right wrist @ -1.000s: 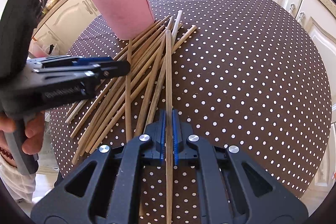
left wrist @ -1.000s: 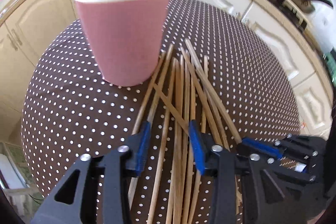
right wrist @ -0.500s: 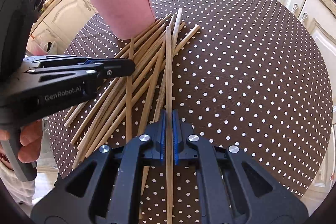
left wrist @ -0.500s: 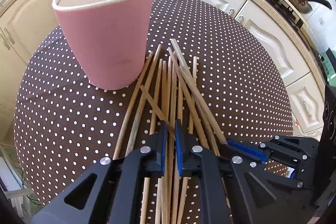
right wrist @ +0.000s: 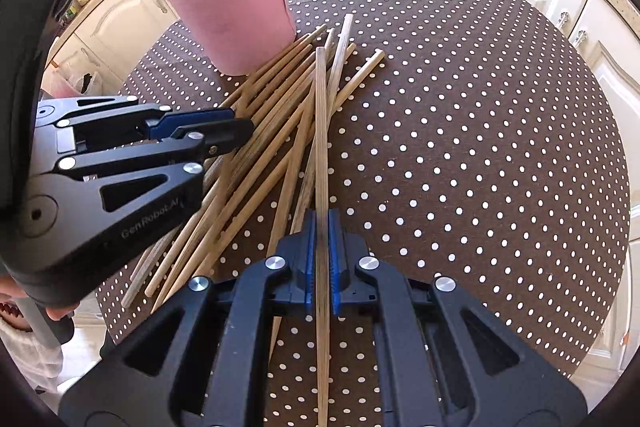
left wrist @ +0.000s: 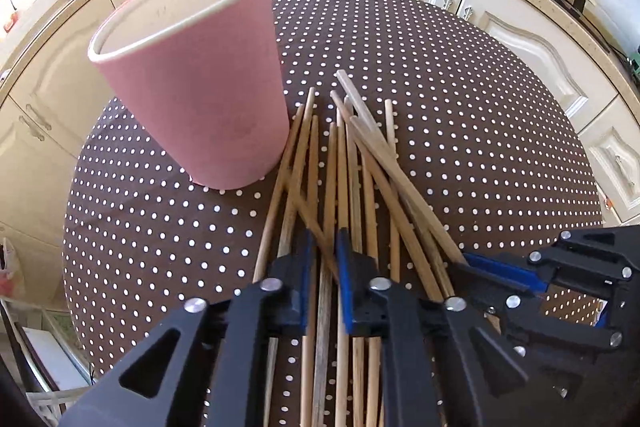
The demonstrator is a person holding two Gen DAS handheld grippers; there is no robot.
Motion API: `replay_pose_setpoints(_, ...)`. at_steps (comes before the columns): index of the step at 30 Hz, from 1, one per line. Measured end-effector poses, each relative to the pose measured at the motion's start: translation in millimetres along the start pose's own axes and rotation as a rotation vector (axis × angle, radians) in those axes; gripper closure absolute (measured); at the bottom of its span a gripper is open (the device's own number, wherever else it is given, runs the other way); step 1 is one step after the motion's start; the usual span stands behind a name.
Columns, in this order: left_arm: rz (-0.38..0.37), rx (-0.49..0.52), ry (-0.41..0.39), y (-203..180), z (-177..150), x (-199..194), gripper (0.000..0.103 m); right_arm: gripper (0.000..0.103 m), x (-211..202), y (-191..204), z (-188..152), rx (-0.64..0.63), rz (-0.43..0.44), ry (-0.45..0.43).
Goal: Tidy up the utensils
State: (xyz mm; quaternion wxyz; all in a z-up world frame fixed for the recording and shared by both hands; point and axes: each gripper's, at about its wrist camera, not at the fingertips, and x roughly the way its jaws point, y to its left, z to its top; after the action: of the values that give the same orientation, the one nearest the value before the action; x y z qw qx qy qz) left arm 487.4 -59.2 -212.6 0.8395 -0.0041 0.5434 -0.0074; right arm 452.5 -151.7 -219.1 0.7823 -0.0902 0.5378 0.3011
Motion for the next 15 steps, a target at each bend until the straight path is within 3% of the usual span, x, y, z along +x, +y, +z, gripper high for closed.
replay_pose_setpoints(8,-0.131,-0.038,-0.078,14,-16,-18,0.098,0.096,-10,7,-2,0.02,0.015,-0.074)
replay_pose_setpoints(15,-0.204,-0.023,-0.27,21,-24,-78,0.098,0.096,-52,23,4,0.024,0.079,-0.219)
